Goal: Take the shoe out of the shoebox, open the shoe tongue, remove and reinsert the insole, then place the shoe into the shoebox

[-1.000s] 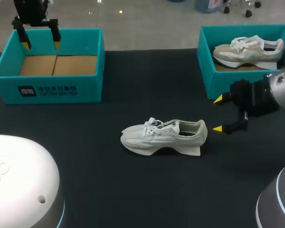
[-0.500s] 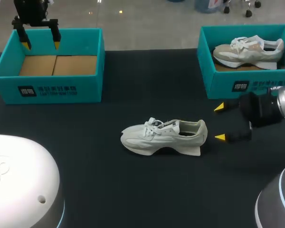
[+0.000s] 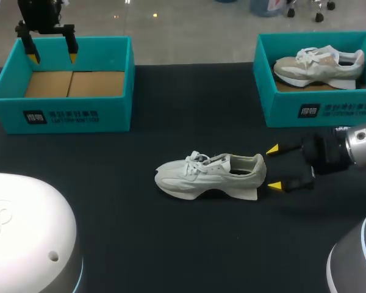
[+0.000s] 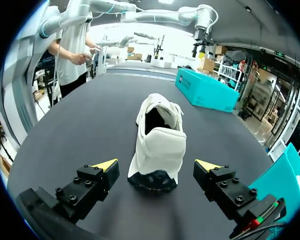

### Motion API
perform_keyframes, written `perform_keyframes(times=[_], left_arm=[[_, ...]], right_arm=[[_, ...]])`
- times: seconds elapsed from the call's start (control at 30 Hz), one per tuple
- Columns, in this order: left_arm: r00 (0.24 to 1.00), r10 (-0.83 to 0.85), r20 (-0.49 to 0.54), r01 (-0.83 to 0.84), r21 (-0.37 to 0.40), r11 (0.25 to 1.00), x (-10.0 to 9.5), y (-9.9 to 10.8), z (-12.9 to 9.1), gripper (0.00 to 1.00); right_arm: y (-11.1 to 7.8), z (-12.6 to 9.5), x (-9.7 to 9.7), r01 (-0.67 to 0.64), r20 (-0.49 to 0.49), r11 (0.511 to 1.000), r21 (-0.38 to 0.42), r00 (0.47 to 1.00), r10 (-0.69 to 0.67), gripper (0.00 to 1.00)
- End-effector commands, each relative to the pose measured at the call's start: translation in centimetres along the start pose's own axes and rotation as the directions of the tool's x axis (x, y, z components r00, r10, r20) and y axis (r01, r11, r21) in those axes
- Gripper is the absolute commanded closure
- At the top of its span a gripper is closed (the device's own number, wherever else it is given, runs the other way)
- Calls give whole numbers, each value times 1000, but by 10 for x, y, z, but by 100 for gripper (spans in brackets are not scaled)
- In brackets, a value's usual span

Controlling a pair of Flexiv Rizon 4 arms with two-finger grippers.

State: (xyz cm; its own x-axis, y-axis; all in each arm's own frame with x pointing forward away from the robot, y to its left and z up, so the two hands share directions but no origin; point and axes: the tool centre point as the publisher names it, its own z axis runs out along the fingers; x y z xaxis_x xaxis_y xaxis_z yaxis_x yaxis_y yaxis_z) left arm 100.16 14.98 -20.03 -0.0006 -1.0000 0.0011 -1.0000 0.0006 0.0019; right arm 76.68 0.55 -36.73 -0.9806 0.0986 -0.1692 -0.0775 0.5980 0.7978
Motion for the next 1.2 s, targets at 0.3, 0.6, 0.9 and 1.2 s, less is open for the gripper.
perform_keyframes(times=[0.3,0.6,0.9,1.2], left_arm=[[1000,0,1,0,1,1000,0,1,0,0],[1000,0,1,0,1,1000,0,1,0,0],[1000,0,1,0,1,1000,0,1,0,0],[1000,0,1,0,1,1000,0,1,0,0]], right_arm=[[-12,40,-8,-19,-50,1000,-13,999,18,0],[-13,59,-2,-32,-84,999,-11,996,31,0],[-15,72,4,-60,-100,998,-14,993,58,0],[-19,83,10,-85,-105,996,-8,991,83,67]])
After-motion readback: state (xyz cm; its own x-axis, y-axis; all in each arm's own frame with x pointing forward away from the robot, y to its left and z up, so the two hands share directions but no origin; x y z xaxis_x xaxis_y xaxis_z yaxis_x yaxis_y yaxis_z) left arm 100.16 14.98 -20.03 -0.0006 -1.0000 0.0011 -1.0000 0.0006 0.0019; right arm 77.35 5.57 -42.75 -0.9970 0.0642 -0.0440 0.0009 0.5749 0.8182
